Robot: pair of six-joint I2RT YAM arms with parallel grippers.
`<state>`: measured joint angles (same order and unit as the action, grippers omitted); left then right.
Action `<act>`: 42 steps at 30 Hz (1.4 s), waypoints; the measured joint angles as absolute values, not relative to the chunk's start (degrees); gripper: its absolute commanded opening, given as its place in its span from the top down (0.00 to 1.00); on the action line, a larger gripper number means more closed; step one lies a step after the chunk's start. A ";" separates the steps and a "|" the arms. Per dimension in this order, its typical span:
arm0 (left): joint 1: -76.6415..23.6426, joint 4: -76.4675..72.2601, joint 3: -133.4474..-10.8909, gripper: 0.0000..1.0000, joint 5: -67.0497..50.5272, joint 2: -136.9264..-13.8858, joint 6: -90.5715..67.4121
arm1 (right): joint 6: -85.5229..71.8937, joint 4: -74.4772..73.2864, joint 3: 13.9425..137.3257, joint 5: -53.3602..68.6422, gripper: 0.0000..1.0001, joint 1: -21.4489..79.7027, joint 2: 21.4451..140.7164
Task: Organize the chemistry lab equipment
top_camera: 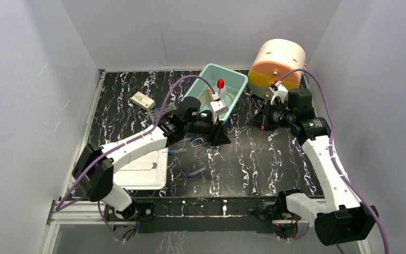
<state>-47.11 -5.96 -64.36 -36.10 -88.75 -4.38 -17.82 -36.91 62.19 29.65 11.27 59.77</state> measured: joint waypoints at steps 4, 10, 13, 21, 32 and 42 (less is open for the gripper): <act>-47.11 -6.04 -64.38 0.62 -35.29 -85.78 -3.88 | -17.87 -35.64 62.76 31.07 1.00 11.27 60.60; -47.09 -1.48 -65.41 0.57 -35.03 -86.15 -1.63 | -17.93 -34.04 63.66 32.16 1.00 11.27 61.89; -47.11 1.13 -65.56 0.56 -34.26 -86.15 -0.01 | -18.15 -33.01 63.66 32.60 1.00 11.27 62.50; -47.11 5.34 -66.76 0.98 -31.44 -86.67 3.53 | -19.31 -30.59 63.66 33.61 1.00 11.27 63.16; -46.94 10.68 -73.58 1.00 -25.65 -89.45 8.95 | -22.04 -26.79 65.93 33.78 0.58 10.90 65.43; -41.91 10.70 -74.00 1.00 -27.40 -89.43 8.84 | -31.46 -18.79 72.97 29.74 0.41 10.98 70.11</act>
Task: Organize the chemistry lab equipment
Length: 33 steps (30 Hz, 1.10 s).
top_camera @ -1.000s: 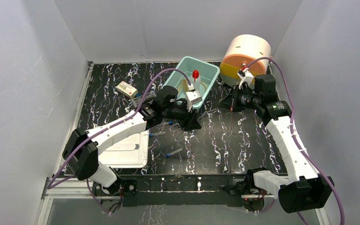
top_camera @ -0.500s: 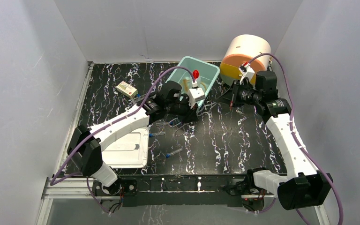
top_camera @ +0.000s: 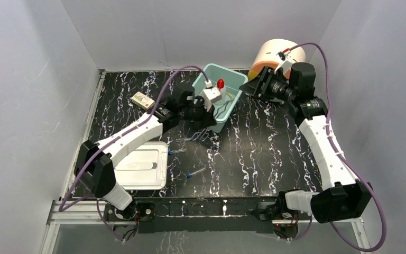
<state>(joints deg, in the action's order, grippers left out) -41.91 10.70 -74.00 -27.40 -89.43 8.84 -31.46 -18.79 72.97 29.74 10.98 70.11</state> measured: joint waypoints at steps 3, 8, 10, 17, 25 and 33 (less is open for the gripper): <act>-38.52 9.91 -75.18 1.00 -28.56 -89.43 6.61 | -32.73 -17.58 75.99 28.03 0.41 10.98 71.85; -34.52 8.82 -79.68 1.00 -28.75 -89.45 1.61 | -33.08 -17.28 78.28 25.93 0.41 10.98 72.60; -33.50 8.56 -81.52 1.00 -28.42 -89.45 -0.45 | -33.10 -16.93 78.35 25.30 0.41 10.98 72.60; -31.07 10.66 -90.52 1.00 -23.20 -92.95 -5.34 | -33.93 -16.93 78.32 24.10 0.41 10.98 72.60; -30.48 14.28 -104.53 1.00 -14.94 -107.70 -6.52 | -34.74 -16.86 78.32 24.62 0.42 10.98 72.73; -30.48 21.74 -114.30 1.00 -8.54 -122.65 -4.89 | -34.81 -16.97 78.35 25.28 0.44 10.98 73.17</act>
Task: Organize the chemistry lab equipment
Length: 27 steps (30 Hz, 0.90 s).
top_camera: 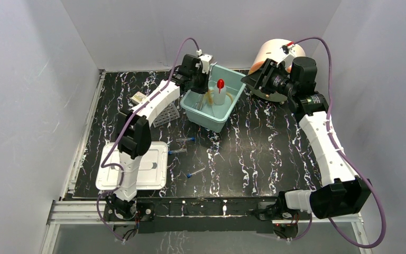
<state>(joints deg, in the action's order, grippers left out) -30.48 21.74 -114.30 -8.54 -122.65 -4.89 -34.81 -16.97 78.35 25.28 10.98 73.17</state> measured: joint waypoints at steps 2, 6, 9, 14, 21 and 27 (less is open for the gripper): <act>-30.44 22.79 -115.13 1.00 -8.40 -124.22 -4.69 | -34.76 -17.04 78.35 25.36 0.44 10.98 73.12; -30.44 23.90 -116.29 1.00 -8.45 -126.06 -4.49 | -34.72 -17.61 78.43 25.65 0.43 10.98 73.12; -30.46 24.34 -116.84 1.00 -8.40 -126.32 -4.40 | -34.72 -18.22 78.72 25.69 0.43 10.98 73.10; -30.63 26.02 -120.27 1.00 -6.94 -127.87 -3.05 | -34.61 -18.98 79.40 25.87 0.43 10.98 73.10; -31.90 28.99 -122.02 1.00 -3.14 -130.76 -1.17 | -34.52 -19.62 79.42 26.09 0.43 10.98 73.06; -32.67 30.26 -122.17 1.00 -1.83 -132.62 0.47 | -34.52 -20.08 79.77 26.33 0.42 10.98 73.06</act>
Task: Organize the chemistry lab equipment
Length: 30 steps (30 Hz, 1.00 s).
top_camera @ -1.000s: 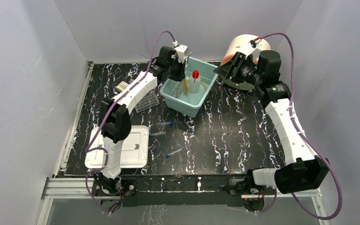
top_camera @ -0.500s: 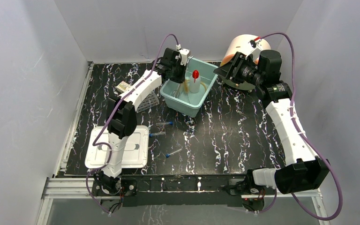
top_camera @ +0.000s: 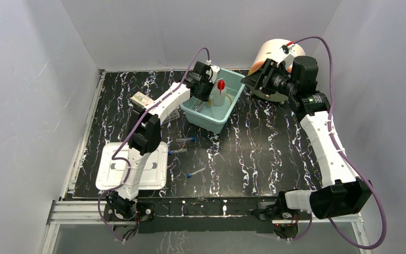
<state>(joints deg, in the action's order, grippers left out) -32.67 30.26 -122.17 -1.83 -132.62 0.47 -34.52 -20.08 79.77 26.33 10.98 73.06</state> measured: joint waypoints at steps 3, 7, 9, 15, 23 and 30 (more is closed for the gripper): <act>-32.75 30.70 -122.21 0.98 -0.86 -133.03 0.89 | -34.52 -20.12 80.51 26.48 0.42 10.98 73.03; -32.77 30.89 -122.37 0.95 0.05 -133.19 1.08 | -34.52 -20.25 80.68 26.61 0.42 10.98 72.31; -32.75 31.07 -122.69 0.91 0.32 -133.36 1.08 | -34.52 -20.47 80.68 26.72 0.42 10.98 71.88; -32.75 31.51 -123.74 0.84 1.15 -133.45 1.06 | -34.52 -20.49 80.68 26.76 0.42 10.98 71.35; -32.75 31.35 -124.27 0.79 1.06 -133.45 0.86 | -34.17 -21.08 80.68 26.96 0.42 10.98 71.22; -32.75 31.64 -124.16 0.74 -1.15 -130.02 -3.01 | -29.02 -29.04 84.20 25.45 0.44 10.98 72.99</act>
<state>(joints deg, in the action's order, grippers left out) -32.75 31.64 -124.16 -1.15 -130.02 -3.01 -29.02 -29.04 84.20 25.45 10.98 72.99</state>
